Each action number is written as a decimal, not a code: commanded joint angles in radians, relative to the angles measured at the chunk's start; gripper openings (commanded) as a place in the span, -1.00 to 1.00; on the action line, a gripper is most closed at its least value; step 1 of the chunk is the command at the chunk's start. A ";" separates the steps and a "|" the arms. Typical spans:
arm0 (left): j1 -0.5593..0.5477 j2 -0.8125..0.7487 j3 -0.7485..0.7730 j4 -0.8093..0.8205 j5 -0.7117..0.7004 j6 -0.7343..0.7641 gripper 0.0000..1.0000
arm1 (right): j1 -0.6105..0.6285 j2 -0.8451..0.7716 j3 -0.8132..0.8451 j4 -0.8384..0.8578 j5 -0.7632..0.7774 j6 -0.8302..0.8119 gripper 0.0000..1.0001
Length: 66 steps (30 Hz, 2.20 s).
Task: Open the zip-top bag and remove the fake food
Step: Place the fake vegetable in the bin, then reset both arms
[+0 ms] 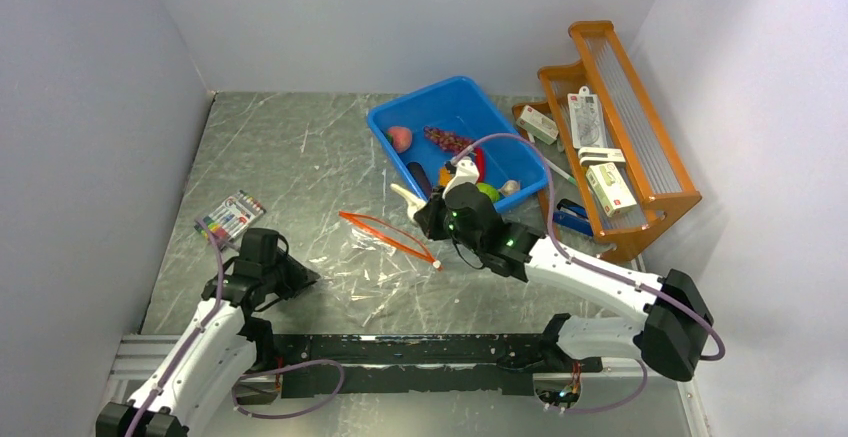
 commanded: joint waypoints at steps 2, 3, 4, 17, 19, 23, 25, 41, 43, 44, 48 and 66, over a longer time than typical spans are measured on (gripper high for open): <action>0.005 0.062 0.069 0.069 0.148 0.050 0.00 | -0.015 -0.004 0.099 -0.207 0.374 -0.086 -0.94; 0.005 0.073 0.094 0.039 0.130 0.051 0.18 | -0.029 0.001 0.110 -0.230 0.403 -0.101 -0.92; 0.005 0.079 0.116 0.002 0.105 0.057 0.29 | -0.050 0.007 0.122 -0.246 0.412 -0.116 -0.92; 0.005 0.025 0.349 -0.140 -0.003 0.223 0.99 | -0.377 0.211 0.248 -0.322 -0.088 -0.264 -0.79; 0.005 0.050 0.416 -0.157 -0.043 0.271 0.99 | -0.385 0.272 0.292 -0.357 -0.090 -0.294 -0.78; 0.005 0.086 0.544 -0.225 -0.142 0.361 0.99 | -0.404 0.363 0.325 -0.388 -0.112 -0.334 -0.73; 0.005 0.067 0.549 -0.227 -0.167 0.394 0.99 | -0.410 0.394 0.331 -0.390 -0.143 -0.342 -0.65; 0.005 -0.087 0.511 -0.205 -0.256 0.439 0.99 | -0.322 0.013 0.029 0.034 -0.604 -0.226 0.32; 0.005 -0.087 0.514 -0.192 -0.246 0.441 0.99 | -0.268 -0.020 0.051 0.010 -0.525 -0.267 0.34; 0.005 -0.082 0.520 -0.187 -0.238 0.444 0.99 | -0.244 -0.041 0.068 -0.013 -0.445 -0.291 0.41; 0.005 -0.040 0.657 -0.228 -0.219 0.491 0.99 | -0.197 -0.142 0.129 -0.086 -0.136 -0.351 0.99; 0.005 0.242 1.401 -0.390 -0.468 0.782 0.99 | -0.199 -0.263 0.420 -0.272 0.537 -0.551 1.00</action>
